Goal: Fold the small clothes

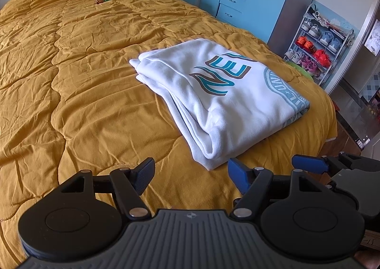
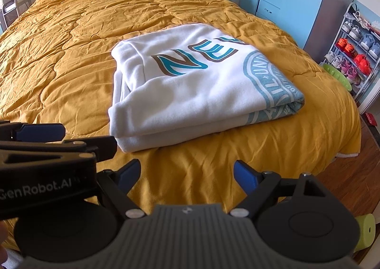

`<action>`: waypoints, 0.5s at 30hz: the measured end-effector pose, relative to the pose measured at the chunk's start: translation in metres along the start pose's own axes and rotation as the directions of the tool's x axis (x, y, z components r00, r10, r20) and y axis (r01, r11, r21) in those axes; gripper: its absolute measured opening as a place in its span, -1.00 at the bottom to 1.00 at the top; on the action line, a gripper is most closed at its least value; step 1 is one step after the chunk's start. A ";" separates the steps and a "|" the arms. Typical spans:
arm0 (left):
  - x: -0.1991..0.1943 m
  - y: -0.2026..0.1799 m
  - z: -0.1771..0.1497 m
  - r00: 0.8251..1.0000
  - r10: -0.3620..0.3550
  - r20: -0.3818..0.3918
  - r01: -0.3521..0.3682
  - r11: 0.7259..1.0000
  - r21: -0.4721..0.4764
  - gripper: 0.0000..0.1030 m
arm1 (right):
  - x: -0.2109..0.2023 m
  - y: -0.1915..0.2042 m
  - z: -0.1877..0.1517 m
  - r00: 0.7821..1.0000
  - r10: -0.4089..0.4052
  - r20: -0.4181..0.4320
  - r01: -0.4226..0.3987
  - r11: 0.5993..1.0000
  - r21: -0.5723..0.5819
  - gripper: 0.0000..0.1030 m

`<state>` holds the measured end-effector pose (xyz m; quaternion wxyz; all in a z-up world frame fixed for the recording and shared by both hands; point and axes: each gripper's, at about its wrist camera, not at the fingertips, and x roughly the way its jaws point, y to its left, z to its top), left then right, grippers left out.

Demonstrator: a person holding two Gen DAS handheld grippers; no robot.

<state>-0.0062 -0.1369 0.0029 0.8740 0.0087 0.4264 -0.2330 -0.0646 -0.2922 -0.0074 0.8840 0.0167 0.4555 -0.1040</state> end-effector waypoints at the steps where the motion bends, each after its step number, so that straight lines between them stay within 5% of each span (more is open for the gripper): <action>1: 0.000 0.000 0.000 1.000 0.001 0.002 -0.001 1.000 0.003 0.60 | 0.000 0.000 -0.001 1.000 -0.002 0.006 0.002 1.000 -0.001 0.57; 15: 0.000 0.001 0.000 1.000 0.002 -0.003 -0.002 1.000 0.021 0.60 | 0.000 0.001 -0.002 1.000 0.000 0.014 0.000 1.000 0.000 0.57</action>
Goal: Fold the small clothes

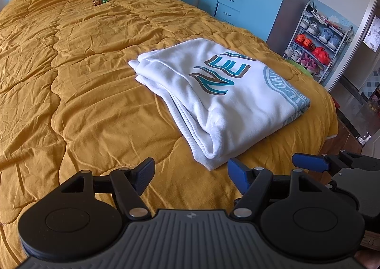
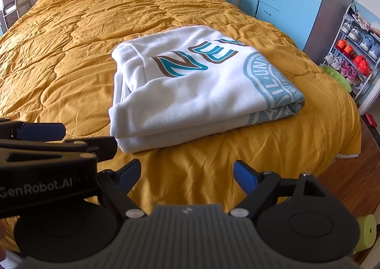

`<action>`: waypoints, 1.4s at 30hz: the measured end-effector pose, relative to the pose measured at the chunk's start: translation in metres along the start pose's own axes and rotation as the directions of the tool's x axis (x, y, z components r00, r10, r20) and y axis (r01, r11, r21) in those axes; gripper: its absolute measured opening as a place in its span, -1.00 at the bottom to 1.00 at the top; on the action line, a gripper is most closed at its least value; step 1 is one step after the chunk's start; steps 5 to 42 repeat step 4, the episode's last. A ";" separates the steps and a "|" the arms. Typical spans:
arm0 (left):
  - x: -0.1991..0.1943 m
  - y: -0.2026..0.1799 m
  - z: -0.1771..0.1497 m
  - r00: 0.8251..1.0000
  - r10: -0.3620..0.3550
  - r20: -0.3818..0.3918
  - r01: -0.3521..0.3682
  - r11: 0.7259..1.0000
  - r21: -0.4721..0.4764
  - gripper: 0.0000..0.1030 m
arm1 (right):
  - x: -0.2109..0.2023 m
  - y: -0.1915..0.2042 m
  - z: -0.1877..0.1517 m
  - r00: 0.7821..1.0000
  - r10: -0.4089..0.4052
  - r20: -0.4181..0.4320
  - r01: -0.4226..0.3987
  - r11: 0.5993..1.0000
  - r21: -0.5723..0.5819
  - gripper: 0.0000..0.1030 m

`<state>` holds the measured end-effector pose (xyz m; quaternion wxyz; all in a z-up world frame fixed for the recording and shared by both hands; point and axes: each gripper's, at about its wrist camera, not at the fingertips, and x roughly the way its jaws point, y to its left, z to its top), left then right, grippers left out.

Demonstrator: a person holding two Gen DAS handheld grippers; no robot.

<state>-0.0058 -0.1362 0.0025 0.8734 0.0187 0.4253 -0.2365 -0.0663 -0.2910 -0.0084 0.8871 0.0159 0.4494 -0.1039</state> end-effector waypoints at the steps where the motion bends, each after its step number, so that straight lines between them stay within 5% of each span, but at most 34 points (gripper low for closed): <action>1: 0.000 0.000 0.000 1.000 0.000 0.000 0.000 1.000 0.000 0.60 | 0.000 0.000 0.000 1.000 0.002 -0.001 -0.002 1.000 0.001 0.56; 42: 0.000 0.001 0.000 1.000 -0.008 -0.005 0.008 1.000 -0.008 0.60 | 0.000 0.000 0.000 1.000 0.005 -0.001 -0.005 1.000 0.007 0.56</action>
